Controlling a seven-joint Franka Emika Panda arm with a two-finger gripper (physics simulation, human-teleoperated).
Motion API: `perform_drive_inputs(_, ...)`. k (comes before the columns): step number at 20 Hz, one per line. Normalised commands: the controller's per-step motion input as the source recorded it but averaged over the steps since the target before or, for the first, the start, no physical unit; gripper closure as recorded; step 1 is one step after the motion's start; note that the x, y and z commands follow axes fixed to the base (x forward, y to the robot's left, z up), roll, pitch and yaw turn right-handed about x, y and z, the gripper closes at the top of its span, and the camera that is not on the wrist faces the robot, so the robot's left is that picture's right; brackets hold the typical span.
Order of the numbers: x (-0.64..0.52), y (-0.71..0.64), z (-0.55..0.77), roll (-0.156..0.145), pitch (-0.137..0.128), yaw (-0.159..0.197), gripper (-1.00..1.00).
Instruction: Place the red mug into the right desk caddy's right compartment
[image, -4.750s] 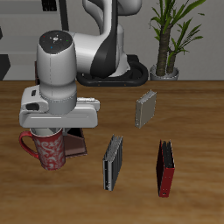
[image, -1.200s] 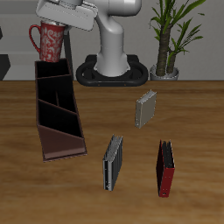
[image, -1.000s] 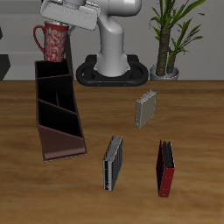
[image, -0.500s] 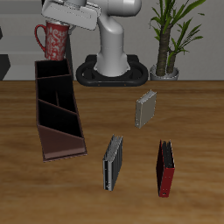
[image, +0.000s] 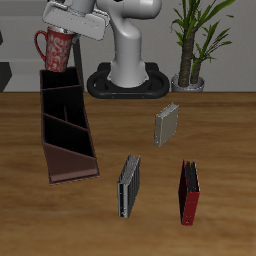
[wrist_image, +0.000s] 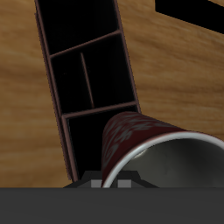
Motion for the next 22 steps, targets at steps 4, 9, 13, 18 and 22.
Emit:
perform_drive_inputs(4, 0.08, 0.07, -0.26, 0.005, 0.013, -0.04, 1.0)
perform_drive_inputs(9, 0.07, 0.02, -0.21, 0.012, 0.043, -0.06, 1.0)
perform_drive_inputs(13, 0.09, 0.0, -0.2, 0.001, 0.027, -0.029, 1.0)
perform_drive_inputs(18, 0.01, -0.02, -0.26, -0.009, 0.034, -0.055, 1.0)
perform_drive_inputs(22, 0.02, -0.01, -0.15, 0.002, 0.019, -0.035, 1.0)
